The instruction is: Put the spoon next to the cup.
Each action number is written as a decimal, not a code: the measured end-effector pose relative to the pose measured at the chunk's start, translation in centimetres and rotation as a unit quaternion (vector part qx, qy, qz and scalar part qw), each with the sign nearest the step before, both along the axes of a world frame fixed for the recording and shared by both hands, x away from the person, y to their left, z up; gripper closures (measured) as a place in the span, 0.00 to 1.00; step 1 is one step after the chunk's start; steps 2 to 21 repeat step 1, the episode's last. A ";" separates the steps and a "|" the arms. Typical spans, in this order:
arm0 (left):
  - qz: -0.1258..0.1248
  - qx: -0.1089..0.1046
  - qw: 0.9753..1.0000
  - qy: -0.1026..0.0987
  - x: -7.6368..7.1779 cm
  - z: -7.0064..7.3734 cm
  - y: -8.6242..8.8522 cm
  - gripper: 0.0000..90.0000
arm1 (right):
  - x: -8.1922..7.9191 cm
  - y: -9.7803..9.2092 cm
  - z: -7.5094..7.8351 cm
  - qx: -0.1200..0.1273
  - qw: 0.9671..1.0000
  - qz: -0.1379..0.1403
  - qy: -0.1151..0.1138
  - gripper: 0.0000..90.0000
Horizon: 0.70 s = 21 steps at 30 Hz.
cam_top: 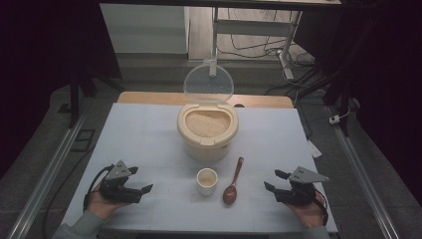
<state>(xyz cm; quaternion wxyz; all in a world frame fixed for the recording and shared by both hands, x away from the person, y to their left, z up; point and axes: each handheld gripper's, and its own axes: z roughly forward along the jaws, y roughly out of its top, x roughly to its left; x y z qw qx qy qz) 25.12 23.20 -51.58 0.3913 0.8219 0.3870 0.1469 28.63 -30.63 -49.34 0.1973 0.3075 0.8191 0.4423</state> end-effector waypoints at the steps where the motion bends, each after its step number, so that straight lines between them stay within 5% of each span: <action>1: 0.000 0.001 1.000 0.000 0.0 0.0 0.0 0.16 | 0.0 0.0 0.0 0.002 1.000 0.000 0.001 0.42; 21: 0.000 0.001 1.000 0.000 0.0 0.0 0.0 0.16 | 0.0 0.0 0.0 0.002 1.000 0.000 0.001 0.42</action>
